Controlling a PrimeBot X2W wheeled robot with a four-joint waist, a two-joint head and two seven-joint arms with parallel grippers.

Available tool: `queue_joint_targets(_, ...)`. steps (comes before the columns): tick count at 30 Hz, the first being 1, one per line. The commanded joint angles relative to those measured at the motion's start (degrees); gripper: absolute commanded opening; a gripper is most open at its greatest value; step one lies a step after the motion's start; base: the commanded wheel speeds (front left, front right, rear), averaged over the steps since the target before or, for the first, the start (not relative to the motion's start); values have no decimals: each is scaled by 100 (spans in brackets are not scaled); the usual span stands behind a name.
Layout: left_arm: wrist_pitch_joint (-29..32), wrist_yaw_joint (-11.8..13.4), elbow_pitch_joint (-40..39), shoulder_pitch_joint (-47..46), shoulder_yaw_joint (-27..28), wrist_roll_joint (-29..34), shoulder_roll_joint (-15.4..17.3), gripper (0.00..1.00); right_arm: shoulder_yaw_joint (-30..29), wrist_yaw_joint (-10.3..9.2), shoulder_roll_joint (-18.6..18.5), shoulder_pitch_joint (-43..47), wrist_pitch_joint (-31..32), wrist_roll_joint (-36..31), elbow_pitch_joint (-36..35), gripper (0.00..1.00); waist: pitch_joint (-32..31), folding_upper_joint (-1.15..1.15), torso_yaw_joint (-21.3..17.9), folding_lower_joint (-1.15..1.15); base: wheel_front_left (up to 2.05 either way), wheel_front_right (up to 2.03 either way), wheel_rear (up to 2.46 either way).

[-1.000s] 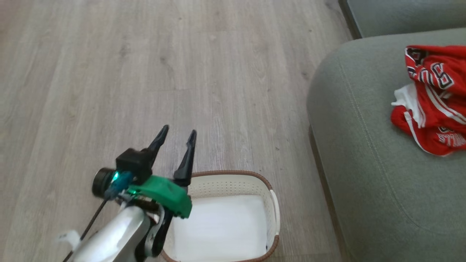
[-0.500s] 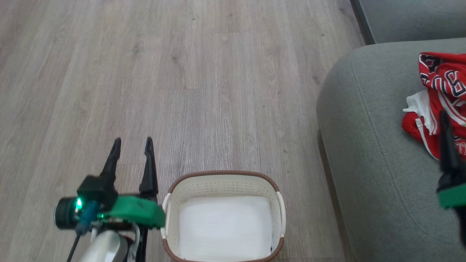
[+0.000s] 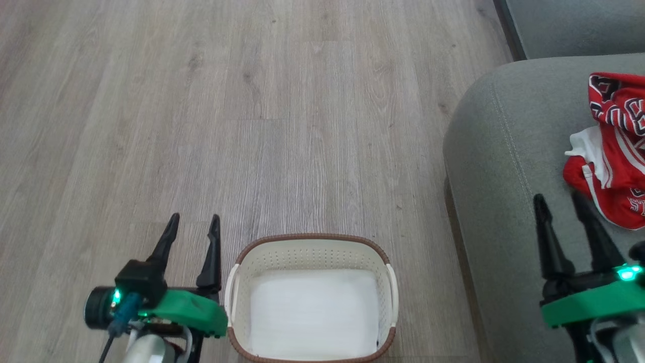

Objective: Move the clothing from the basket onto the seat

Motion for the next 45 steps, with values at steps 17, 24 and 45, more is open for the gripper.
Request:
queue_joint_targets(17, -71, -760, 238, -124, 1266, 872, -640, 100, 269, -1, -35, -201, -53, -162, -74, 100, 46, 0, -7, 0, 0, 0, 0)
queue_joint_targets(24, -71, -883, 259, -82, 1468, 1008, -754, 100, 242, -1, -4, -212, -53, -177, -49, 100, 48, 0, -40, 0, 0, 0, 0)
queue_joint_targets(45, 147, -1017, 834, 205, 1434, 562, -828, 0, 224, 0, 220, 40, 115, 252, 557, 0, 60, 0, -94, 0, 0, 0, 0)
